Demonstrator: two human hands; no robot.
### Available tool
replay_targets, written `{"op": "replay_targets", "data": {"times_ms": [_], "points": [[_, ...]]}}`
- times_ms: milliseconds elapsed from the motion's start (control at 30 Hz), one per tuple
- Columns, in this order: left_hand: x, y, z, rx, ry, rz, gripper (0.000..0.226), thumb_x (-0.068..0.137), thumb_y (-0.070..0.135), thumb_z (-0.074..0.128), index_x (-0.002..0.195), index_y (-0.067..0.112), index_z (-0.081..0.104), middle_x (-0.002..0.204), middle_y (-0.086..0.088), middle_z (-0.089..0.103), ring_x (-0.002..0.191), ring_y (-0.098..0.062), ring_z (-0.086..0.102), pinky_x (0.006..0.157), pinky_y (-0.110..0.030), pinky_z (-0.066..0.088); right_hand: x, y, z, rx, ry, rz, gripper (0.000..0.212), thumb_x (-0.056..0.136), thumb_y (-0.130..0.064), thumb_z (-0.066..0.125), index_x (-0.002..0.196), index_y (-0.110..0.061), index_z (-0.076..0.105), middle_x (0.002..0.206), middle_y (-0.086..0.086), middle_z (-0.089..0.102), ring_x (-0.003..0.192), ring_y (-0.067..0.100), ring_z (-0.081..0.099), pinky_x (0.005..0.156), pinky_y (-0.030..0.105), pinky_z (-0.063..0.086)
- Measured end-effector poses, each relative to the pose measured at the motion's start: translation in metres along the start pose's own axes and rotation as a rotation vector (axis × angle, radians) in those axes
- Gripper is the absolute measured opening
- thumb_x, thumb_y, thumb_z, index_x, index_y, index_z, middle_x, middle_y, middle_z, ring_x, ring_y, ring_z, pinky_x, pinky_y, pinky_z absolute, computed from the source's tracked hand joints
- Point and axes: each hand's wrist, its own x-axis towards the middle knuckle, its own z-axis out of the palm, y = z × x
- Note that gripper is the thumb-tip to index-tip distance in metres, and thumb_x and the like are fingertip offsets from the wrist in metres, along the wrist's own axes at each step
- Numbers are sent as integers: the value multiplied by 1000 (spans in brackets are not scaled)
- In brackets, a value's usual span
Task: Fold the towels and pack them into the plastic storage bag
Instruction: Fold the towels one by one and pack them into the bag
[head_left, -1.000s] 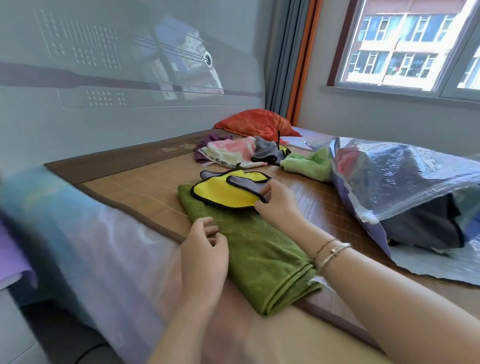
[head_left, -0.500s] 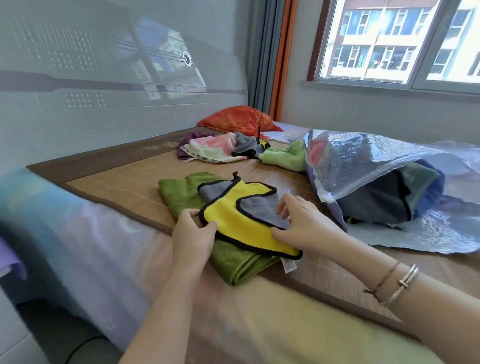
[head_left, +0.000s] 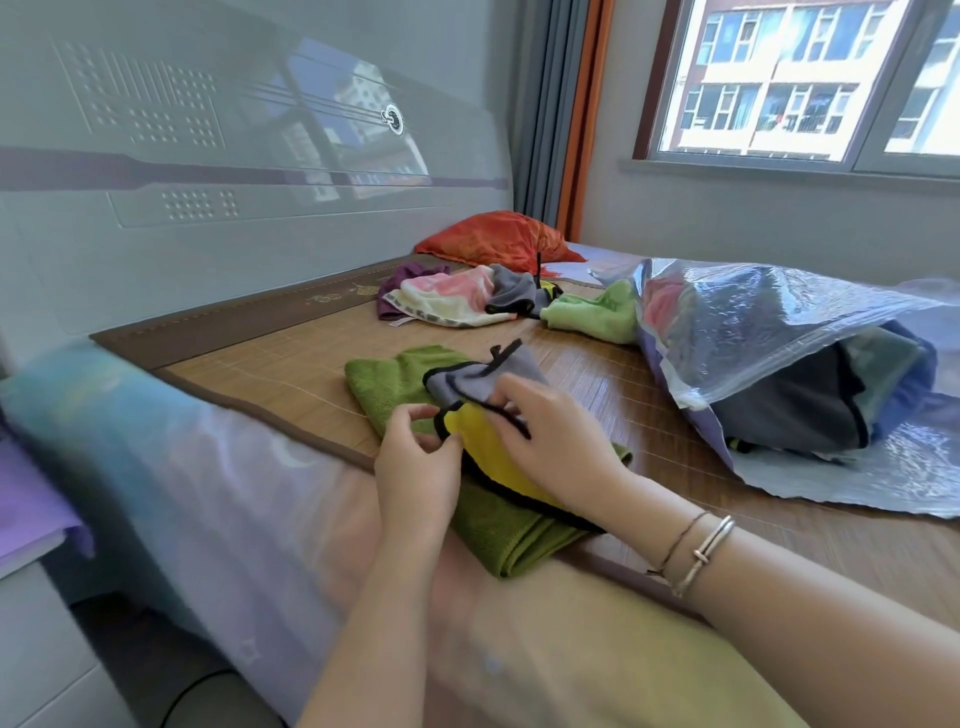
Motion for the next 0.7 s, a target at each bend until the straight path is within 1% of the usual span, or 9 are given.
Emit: {"op": "replay_targets", "data": {"times_ms": [67, 133, 167, 233, 333, 433, 533, 633, 700], "points": [[2, -2, 1, -25, 27, -15, 21, 83, 15, 62, 92, 32, 55, 85, -9, 68, 85, -28, 66, 84, -48, 52, -8, 2, 6, -86, -109, -98, 11, 93, -27, 51, 89, -17, 51, 84, -5, 61, 76, 18, 59, 59, 31, 43], [1, 0, 3, -33, 48, -21, 6, 88, 24, 58, 90, 29, 54, 82, -4, 65, 86, -27, 63, 79, -40, 50, -15, 5, 10, -118, -154, -119, 10, 94, -28, 50, 91, -19, 51, 85, -6, 63, 78, 18, 60, 60, 32, 44], [0, 2, 4, -26, 50, -22, 7, 90, 32, 56, 90, 25, 54, 80, 0, 61, 86, -26, 61, 75, -36, 46, -17, 7, 11, -114, -160, -115, 10, 94, -29, 50, 92, -19, 51, 86, -7, 64, 78, 18, 61, 61, 34, 45], [-1, 7, 6, -3, 55, -7, 22, 90, 40, 59, 93, 18, 54, 82, 3, 58, 84, -21, 57, 72, -30, 39, -20, 7, 11, -107, -187, -116, 14, 94, -32, 52, 95, -19, 53, 91, -7, 66, 83, 16, 62, 64, 34, 47], [-3, 9, 7, 117, 80, 48, 22, 83, 16, 67, 96, 14, 50, 81, 5, 55, 86, -23, 58, 71, -26, 37, -25, 5, 0, -122, -268, -91, 32, 89, -47, 56, 107, -21, 52, 104, -8, 64, 94, 13, 59, 69, 28, 44], [-4, 24, 5, 11, 86, -47, 27, 80, 9, 66, 96, 18, 47, 88, -3, 59, 86, -25, 61, 78, -37, 51, -35, 4, -21, -161, -359, 23, 57, 81, -57, 59, 127, -27, 41, 116, -10, 58, 97, 12, 57, 69, 24, 39], [-8, 57, 4, -247, 7, -147, 31, 82, 2, 64, 94, 24, 45, 95, -12, 62, 85, -26, 67, 76, -41, 58, -40, 3, -47, -220, -327, 124, 44, 83, -36, 57, 122, -24, 40, 108, -3, 61, 82, 18, 56, 62, 27, 37], [-15, 101, 2, -366, -118, -79, 31, 84, -4, 59, 103, 19, 52, 99, -13, 65, 87, -25, 69, 70, -35, 60, -35, -2, -83, -172, -230, 318, 22, 80, -21, 51, 101, -24, 46, 88, 0, 62, 74, 24, 57, 59, 33, 45], [-22, 131, -3, -419, -180, -11, 24, 85, -5, 56, 95, 17, 61, 97, -10, 66, 90, -26, 69, 66, -30, 60, -26, -9, -110, -134, -115, 368, 7, 81, -18, 50, 87, -21, 49, 75, -1, 58, 71, 26, 58, 61, 36, 50]]}}
